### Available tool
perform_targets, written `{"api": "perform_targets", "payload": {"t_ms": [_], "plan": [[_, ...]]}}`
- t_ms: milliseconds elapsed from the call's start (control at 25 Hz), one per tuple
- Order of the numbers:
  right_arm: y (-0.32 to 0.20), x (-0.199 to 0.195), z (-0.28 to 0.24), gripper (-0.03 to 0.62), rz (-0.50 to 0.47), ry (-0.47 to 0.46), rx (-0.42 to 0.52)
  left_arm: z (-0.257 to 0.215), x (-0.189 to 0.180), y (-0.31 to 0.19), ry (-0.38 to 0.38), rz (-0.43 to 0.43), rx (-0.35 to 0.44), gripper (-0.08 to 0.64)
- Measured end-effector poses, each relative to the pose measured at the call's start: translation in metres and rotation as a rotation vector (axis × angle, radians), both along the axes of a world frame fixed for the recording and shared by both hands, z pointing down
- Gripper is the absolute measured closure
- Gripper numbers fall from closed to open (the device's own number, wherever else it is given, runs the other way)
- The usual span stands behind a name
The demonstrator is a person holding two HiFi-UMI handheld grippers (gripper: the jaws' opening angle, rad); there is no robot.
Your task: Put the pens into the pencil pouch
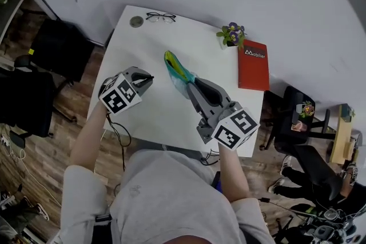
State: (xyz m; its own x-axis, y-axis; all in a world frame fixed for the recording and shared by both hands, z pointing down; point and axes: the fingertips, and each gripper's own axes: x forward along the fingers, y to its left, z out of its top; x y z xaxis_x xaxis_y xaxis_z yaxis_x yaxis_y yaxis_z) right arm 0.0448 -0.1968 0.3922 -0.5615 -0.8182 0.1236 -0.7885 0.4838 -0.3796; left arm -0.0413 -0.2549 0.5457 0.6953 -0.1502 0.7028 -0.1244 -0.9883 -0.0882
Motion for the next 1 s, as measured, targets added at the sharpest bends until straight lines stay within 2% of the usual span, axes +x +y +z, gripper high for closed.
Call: {"api": "perform_targets", "payload": {"t_ms": [120,280,400,560,720,840,1000], "plan": [[-0.003,-0.005,-0.003,0.523,-0.037,0.005,0.013,-0.035,-0.008,-0.009,0.16,-0.151,0.031,0.506],[-0.005,-0.011,-0.002,0.523,-0.075,-0.001,0.019,-0.094,-0.024,-0.022,0.416,-0.355,0.094,0.506],[-0.002,-0.016,-0.003,0.523,-0.111,-0.001,0.023,-0.143,-0.032,-0.021,0.588,-0.454,0.161,0.506],[0.004,-0.021,-0.002,0.523,-0.145,-0.01,0.022,-0.205,-0.038,-0.011,0.809,-0.526,0.216,0.506],[0.013,-0.021,-0.003,0.523,-0.169,-0.018,0.024,-0.249,-0.038,0.002,0.96,-0.567,0.244,0.506],[0.019,-0.017,-0.004,0.523,-0.184,-0.023,0.029,-0.272,-0.03,0.013,1.04,-0.565,0.251,0.506],[0.027,-0.013,-0.009,0.523,-0.209,-0.025,0.051,-0.285,-0.015,0.025,1.091,-0.549,0.236,0.506]]}}
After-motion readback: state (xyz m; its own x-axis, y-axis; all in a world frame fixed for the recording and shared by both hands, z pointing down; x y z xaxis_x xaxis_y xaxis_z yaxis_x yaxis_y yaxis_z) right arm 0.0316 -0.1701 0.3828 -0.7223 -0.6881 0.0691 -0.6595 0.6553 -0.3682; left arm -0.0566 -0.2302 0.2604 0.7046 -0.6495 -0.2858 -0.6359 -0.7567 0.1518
